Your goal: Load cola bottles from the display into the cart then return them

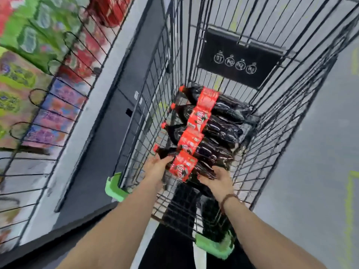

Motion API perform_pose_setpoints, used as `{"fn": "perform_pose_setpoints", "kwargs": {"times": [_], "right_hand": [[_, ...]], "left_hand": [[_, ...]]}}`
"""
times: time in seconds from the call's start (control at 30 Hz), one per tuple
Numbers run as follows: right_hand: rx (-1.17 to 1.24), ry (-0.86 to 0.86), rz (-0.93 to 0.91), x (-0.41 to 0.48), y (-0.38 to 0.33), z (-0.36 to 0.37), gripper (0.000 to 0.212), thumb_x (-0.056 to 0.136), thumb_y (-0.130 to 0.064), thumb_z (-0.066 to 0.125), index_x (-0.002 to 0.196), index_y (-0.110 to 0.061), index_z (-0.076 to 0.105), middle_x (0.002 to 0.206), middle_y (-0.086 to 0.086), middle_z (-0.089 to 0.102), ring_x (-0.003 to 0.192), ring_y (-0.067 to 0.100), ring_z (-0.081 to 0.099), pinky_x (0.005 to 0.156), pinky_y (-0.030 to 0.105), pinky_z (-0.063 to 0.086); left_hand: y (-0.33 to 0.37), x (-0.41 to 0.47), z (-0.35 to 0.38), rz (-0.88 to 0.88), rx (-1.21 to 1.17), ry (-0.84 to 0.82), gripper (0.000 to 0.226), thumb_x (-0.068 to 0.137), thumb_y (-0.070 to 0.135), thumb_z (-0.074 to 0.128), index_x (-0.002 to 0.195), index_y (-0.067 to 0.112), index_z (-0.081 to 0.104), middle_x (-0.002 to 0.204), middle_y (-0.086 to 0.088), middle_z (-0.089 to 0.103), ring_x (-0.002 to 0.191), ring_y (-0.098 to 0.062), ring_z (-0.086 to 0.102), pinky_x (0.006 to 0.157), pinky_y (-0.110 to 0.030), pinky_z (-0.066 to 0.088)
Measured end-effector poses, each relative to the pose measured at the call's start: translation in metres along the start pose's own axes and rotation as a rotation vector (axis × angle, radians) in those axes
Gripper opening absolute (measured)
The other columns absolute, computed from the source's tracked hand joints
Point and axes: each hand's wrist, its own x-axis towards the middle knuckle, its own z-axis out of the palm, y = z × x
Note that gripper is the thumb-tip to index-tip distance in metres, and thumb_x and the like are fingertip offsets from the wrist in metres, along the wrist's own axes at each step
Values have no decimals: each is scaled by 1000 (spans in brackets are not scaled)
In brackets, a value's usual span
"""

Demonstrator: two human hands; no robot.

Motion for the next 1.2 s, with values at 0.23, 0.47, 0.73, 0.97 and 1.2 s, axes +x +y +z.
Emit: {"fn": "perform_pose_setpoints", "kwargs": {"times": [0.23, 0.47, 0.73, 0.97, 1.2], "right_hand": [[-396, 191, 88, 31, 21, 19, 94, 61, -56, 79, 139, -23, 38, 139, 5, 44, 131, 25, 39, 108, 42, 36], [-656, 162, 90, 53, 36, 29, 107, 55, -65, 79, 141, -22, 32, 144, 9, 31, 137, 28, 27, 115, 45, 24], [-1050, 75, 69, 59, 47, 36, 112, 64, -50, 81, 146, -24, 9, 150, 19, 20, 142, 35, 17, 111, 50, 30], [-973, 31, 72, 56, 37, 26, 108, 55, -41, 85, 141, -29, 20, 138, 10, 35, 131, 30, 32, 98, 46, 44], [-875, 106, 3, 20, 17, 10, 105, 51, -43, 84, 135, -32, 24, 133, 5, 38, 124, 27, 34, 86, 42, 52]], "left_hand": [[-4, 65, 7, -164, 83, 0, 24, 85, 17, 73, 93, 5, 55, 63, -3, 62, 36, 0, 54, 32, -11, 37], [-7, 106, 14, -277, 26, -92, 53, 77, 21, 80, 121, 3, 56, 95, -10, 71, 65, -13, 69, 45, -23, 52], [-14, 128, 15, -378, 27, -180, 45, 78, 24, 79, 115, 10, 60, 100, -13, 74, 83, -26, 73, 63, -40, 58], [-9, 122, 11, -352, 47, -215, 68, 69, 33, 85, 127, 15, 54, 106, -11, 73, 77, -23, 75, 56, -39, 57], [18, 82, 6, -221, -65, -258, 86, 58, 35, 88, 133, 26, 48, 108, -9, 73, 88, -27, 74, 64, -46, 58]]}}
